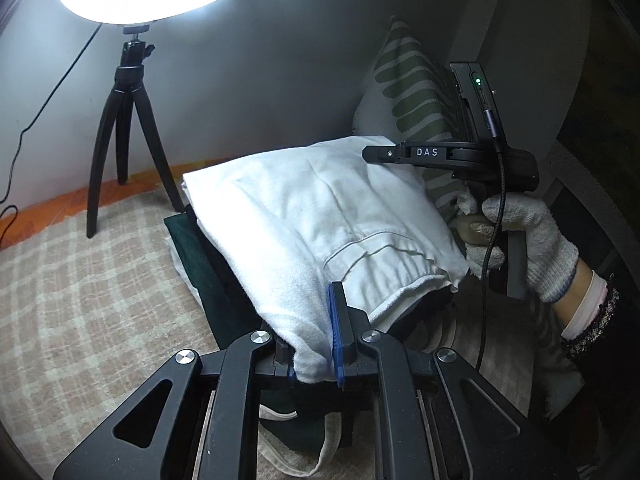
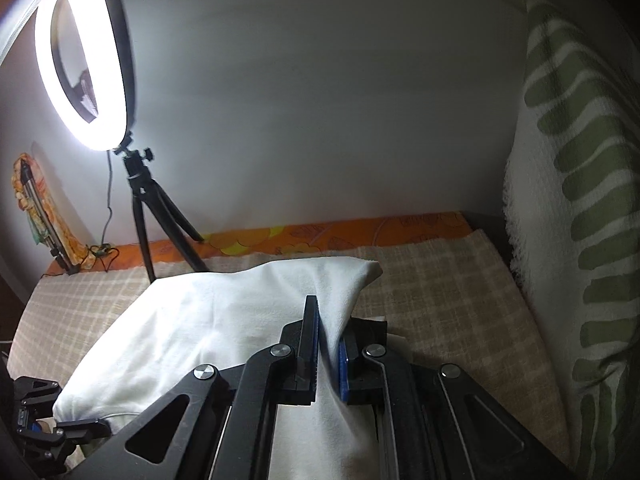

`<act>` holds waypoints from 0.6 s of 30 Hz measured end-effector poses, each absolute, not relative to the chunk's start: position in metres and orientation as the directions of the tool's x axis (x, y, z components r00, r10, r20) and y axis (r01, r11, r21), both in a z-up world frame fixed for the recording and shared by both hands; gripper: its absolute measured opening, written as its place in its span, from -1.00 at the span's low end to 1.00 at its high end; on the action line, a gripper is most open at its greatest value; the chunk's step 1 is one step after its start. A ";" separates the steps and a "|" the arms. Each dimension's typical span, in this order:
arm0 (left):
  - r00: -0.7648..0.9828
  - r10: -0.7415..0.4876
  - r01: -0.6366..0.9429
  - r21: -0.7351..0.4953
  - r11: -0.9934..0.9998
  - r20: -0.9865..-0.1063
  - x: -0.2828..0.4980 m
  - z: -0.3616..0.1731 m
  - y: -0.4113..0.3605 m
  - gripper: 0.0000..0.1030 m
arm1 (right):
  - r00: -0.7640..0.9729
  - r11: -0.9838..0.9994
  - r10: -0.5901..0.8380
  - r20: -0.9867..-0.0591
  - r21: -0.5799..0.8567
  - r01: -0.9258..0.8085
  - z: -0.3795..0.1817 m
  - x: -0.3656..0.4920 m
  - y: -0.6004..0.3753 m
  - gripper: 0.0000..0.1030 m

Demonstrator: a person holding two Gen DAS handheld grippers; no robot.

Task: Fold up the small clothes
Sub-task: 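Lower the folded shirt onto the dark green bag and open both tools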

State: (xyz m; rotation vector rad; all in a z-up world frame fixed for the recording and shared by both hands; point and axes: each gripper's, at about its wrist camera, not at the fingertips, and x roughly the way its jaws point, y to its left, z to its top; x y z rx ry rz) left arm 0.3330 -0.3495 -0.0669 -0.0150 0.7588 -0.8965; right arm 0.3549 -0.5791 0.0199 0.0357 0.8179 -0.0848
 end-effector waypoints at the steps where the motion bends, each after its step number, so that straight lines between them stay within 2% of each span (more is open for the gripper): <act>1: 0.388 -0.705 0.699 -0.310 0.645 -0.594 0.332 -0.067 -0.349 -0.74 | 0.676 0.995 -0.074 -0.733 -0.011 0.098 0.017 0.356 -0.581 -0.90; 3: 0.388 -0.698 0.696 -0.305 0.650 -0.602 0.329 -0.067 -0.347 -0.68 | 0.666 0.991 -0.114 -0.738 -0.038 0.128 0.013 0.358 -0.584 -0.89; 5: 0.379 -0.684 0.689 -0.303 0.658 -0.623 0.327 -0.068 -0.345 -0.43 | 0.649 0.984 -0.158 -0.745 -0.065 0.165 0.011 0.360 -0.590 -0.86; 6: 0.377 -0.680 0.686 -0.303 0.662 -0.629 0.327 -0.068 -0.344 -0.35 | 0.637 0.978 -0.191 -0.747 -0.087 0.191 0.012 0.360 -0.593 -0.75; 7: 0.383 -0.669 0.679 -0.296 0.672 -0.637 0.324 -0.068 -0.341 -0.15 | 0.631 0.971 -0.220 -0.744 -0.107 0.212 0.014 0.360 -0.594 -0.66; 8: 0.394 -0.656 0.670 -0.287 0.684 -0.644 0.322 -0.067 -0.338 -0.04 | 0.631 0.968 -0.234 -0.739 -0.115 0.224 0.017 0.358 -0.595 -0.66; 18: 0.417 -0.615 0.639 -0.265 0.722 -0.669 0.306 -0.060 -0.312 0.03 | 0.652 0.967 -0.244 -0.718 -0.129 0.219 0.040 0.335 -0.578 -0.46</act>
